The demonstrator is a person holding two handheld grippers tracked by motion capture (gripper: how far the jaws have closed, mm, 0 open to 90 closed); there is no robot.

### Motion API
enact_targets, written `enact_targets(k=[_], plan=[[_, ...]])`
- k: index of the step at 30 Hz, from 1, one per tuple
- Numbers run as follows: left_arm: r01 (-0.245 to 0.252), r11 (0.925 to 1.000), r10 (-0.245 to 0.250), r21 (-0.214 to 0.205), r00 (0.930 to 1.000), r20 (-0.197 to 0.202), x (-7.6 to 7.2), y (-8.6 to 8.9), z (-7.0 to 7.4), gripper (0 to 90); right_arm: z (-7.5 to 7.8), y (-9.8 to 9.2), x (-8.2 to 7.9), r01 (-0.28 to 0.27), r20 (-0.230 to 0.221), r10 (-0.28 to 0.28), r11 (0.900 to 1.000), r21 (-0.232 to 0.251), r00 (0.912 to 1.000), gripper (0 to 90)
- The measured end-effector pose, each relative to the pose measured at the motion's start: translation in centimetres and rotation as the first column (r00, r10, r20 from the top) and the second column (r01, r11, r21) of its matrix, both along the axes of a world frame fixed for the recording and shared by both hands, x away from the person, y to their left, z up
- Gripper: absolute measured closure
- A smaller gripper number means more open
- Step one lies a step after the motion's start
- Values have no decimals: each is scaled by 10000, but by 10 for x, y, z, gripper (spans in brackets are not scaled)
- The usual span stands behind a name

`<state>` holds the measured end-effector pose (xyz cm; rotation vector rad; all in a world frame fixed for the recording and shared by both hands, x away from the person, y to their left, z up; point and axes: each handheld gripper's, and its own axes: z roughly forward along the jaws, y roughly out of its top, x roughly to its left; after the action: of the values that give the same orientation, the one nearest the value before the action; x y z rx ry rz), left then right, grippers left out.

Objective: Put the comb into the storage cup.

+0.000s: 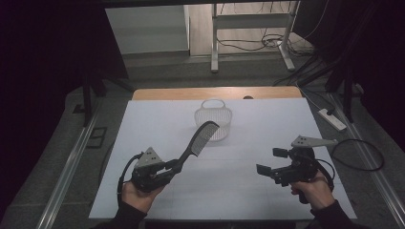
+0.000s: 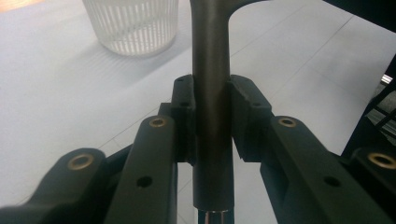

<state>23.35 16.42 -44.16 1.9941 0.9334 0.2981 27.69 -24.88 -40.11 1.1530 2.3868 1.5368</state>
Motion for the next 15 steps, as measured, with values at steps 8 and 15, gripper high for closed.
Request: enact_targets(k=[8,15], plan=[[162,9999,-162,23,9997,157,1,-5,0,725,4,17,9,-286,-1,287,9996,46,9996,0],[260,9996,-264,132,9993,267,2,-11,-1,725,7,33,17,-755,-93,760,9963,413,9971,0]])
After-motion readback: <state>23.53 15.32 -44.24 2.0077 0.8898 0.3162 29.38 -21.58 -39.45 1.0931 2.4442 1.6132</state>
